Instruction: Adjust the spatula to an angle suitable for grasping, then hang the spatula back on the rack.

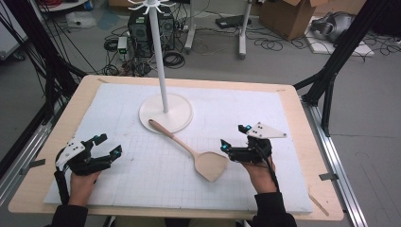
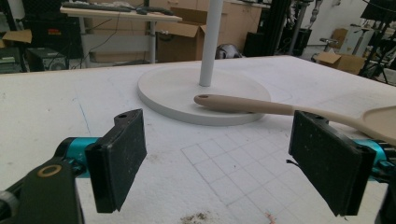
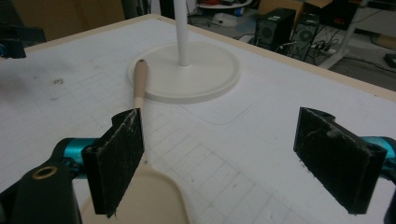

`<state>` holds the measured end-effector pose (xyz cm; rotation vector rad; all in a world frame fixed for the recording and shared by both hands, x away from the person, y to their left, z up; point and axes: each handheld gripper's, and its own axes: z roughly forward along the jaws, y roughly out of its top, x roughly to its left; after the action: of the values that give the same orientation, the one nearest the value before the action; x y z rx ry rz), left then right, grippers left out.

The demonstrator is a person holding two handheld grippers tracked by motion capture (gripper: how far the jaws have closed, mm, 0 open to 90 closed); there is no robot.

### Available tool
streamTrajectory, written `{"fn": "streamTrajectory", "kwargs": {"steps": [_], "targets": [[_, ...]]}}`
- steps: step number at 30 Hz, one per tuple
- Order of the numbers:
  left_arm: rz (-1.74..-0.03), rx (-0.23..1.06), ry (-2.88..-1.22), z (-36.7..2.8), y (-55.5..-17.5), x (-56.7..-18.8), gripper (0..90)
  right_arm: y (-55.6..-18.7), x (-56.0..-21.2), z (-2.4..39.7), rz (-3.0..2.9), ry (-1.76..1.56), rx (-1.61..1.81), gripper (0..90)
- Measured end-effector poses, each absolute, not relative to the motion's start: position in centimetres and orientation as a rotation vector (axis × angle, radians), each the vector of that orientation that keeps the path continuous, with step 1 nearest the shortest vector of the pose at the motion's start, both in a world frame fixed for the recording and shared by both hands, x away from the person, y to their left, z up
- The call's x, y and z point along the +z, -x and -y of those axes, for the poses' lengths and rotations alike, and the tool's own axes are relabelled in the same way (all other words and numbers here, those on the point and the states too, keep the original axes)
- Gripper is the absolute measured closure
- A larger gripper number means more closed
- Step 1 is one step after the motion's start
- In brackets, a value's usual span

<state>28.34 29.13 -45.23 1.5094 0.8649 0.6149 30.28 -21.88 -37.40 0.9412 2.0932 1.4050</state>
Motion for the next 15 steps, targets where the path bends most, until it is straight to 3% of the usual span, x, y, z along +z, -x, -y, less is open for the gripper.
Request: {"fn": "streamTrajectory", "kwargs": {"steps": [15], "targets": [[-0.864,0.609,-1.5,-29.2,-28.3,-45.2,19.2,-31.9,-38.0,17.7,-2.242,-0.89,1.349,15.3]]}}
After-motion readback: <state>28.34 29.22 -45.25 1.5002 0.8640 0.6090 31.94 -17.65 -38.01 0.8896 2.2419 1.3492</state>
